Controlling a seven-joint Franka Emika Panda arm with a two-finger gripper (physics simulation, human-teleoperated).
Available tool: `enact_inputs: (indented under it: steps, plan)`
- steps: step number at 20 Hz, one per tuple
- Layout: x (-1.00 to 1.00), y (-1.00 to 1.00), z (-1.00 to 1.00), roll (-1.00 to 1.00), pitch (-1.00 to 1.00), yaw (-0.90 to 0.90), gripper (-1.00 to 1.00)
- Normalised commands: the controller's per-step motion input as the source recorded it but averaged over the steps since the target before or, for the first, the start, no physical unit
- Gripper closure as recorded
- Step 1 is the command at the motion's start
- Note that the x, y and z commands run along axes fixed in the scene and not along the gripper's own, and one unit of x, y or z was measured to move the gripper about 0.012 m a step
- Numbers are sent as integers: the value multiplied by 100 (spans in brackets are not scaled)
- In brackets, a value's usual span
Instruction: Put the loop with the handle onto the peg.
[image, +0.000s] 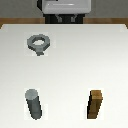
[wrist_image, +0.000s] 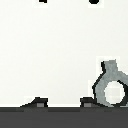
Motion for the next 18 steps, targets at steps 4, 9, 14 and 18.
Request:
enact_inputs:
  steps: [4,9,14,18]
  plan:
    - [0,0,0,0,0,0,-100]
    - [0,0,0,0,0,0,-100]
    - [0,-60,0,0,0,0,-100]
    - [0,-100,0,0,0,0,-100]
